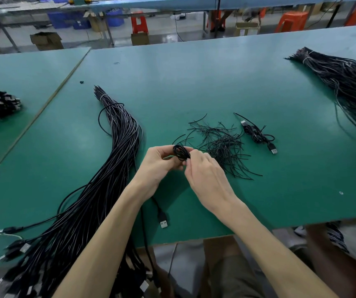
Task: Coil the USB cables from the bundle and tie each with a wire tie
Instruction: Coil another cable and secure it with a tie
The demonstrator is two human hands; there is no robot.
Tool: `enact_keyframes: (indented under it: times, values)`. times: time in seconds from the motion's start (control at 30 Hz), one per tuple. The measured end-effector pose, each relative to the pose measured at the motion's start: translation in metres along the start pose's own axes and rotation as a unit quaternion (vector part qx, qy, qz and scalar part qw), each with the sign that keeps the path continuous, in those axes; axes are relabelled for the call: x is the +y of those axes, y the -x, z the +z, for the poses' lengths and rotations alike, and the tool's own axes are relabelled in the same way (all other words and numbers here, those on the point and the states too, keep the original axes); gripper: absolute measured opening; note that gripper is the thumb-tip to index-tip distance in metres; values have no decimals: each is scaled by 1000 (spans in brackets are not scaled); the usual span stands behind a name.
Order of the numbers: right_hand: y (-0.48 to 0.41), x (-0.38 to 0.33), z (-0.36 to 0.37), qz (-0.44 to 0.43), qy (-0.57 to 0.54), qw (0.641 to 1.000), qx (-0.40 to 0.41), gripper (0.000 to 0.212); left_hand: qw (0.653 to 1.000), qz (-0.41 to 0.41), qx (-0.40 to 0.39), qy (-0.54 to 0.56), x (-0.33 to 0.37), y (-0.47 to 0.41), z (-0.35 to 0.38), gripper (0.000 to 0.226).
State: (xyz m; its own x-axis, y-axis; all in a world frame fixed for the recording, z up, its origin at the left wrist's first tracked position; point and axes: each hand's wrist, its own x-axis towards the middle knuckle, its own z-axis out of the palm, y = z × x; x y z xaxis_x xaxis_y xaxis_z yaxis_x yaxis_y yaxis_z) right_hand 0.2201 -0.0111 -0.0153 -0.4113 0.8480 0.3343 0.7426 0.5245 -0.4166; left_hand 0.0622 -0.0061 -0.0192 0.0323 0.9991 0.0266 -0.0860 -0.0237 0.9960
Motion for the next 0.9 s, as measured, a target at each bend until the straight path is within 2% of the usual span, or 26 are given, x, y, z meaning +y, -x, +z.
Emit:
enact_keyframes:
  times: [0.17,0.37,0.63,0.9]
  values:
    - [1,0,0,15,-4,1000,17,18,1000,3,12,-5,3,0,-2,25]
    - [-2,1,1,35,-4,999,14,16,1000,20,-12,-14,8,0,-1,36]
    - [-2,8,-3,59,-137,989,5,24,995,32,-74,58,11,-2,-4,37]
    - [-1,8,-6,45,-179,983,1,26,996,85,-17,12,8,-2,-2,31]
